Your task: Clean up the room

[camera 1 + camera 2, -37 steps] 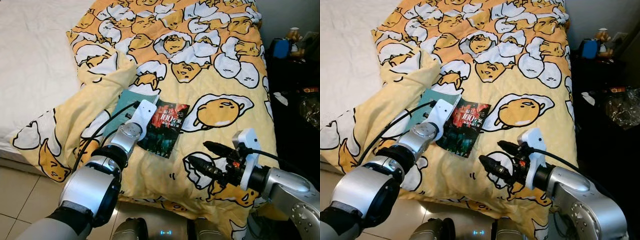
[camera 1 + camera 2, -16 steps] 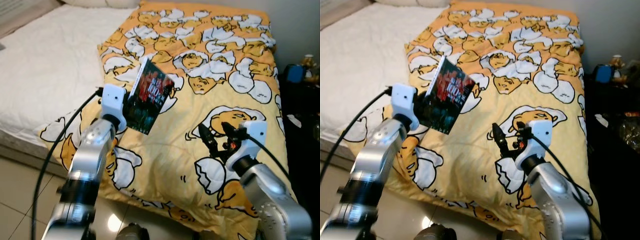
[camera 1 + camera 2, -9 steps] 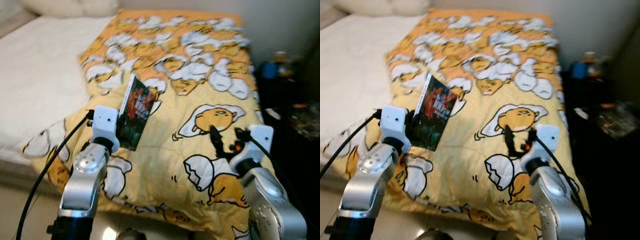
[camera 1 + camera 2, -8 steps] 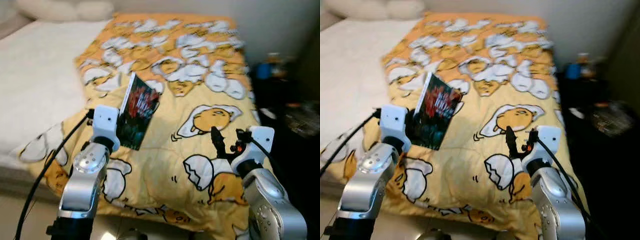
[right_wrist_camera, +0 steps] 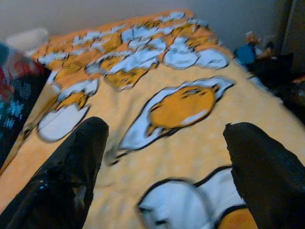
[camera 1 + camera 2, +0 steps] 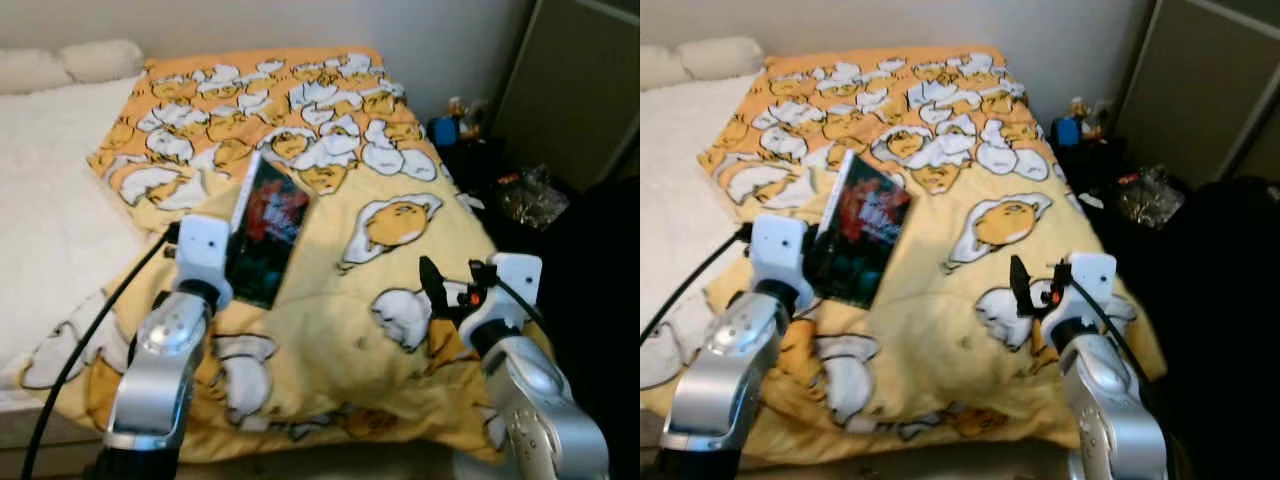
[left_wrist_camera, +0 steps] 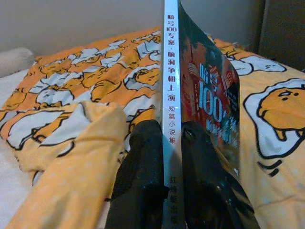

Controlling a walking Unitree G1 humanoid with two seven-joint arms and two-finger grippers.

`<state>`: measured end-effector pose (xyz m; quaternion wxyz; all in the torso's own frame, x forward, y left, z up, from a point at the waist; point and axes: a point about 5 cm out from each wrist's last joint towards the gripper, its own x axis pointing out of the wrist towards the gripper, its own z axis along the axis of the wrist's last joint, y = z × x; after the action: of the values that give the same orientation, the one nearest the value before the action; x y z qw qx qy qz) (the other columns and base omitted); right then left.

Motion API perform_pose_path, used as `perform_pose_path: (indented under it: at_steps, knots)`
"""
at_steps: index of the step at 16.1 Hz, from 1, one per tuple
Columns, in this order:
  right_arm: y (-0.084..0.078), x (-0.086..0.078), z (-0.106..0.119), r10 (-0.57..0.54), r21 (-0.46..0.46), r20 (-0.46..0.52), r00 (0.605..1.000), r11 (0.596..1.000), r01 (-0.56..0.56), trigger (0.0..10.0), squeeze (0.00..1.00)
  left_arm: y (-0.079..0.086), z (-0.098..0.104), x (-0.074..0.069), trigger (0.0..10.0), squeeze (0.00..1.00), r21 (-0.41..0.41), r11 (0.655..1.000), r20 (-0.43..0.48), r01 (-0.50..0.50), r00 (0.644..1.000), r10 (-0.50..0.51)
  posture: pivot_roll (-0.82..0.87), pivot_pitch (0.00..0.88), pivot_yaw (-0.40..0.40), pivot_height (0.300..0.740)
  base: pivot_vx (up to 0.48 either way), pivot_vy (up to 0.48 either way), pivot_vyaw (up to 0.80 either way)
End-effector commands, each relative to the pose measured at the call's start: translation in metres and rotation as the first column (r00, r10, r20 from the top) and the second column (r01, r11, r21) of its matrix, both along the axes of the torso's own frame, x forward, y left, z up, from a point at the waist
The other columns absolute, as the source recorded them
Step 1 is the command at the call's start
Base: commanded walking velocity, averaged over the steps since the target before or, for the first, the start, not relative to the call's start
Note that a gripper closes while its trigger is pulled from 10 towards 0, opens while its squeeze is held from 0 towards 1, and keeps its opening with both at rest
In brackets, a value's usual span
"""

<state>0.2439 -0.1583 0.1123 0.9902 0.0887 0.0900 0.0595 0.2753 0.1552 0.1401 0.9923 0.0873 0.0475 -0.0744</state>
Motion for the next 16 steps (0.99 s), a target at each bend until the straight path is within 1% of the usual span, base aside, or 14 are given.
perform_pose_path:
  at_steps: [1,6,8,11,16]
  knots:
    - [0.007,0.003,0.003,0.032,-0.01,0.018,0.999,0.999,-0.032,10.0,0.0,0.009,0.007,-0.002,10.0,0.0,0.012,0.999,0.026,-0.038,0.999,0.038,-0.04,0.0,0.049,0.74,0.0,0.48,0.0]
    - [0.008,0.003,-0.002,0.04,-0.051,-0.01,0.999,0.998,-0.04,10.0,0.0,0.012,0.002,-0.011,10.0,0.0,0.012,0.998,0.003,-0.069,0.998,0.069,-0.02,0.0,0.026,0.74,0.0,0.48,0.0]
    - [0.008,0.004,-0.002,0.041,-0.085,-0.001,0.999,0.996,-0.041,10.0,0.0,0.013,-0.001,-0.015,10.0,0.0,0.019,0.997,-0.005,-0.077,0.997,0.077,-0.02,0.0,0.02,0.74,0.0,0.48,0.0]
    - [0.007,0.005,-0.001,0.055,-0.099,0.014,0.998,0.994,-0.054,10.0,0.0,0.014,0.0,-0.016,10.0,0.0,0.021,0.996,-0.007,-0.085,0.996,0.085,-0.02,0.0,0.016,0.74,0.0,0.48,0.0]
    - [0.008,0.005,-0.002,0.054,-0.093,0.02,0.998,0.994,-0.051,10.0,0.0,0.013,0.0,-0.015,10.0,0.0,0.021,0.997,-0.009,-0.078,0.997,0.079,-0.02,0.0,0.024,0.74,0.0,0.48,0.0]
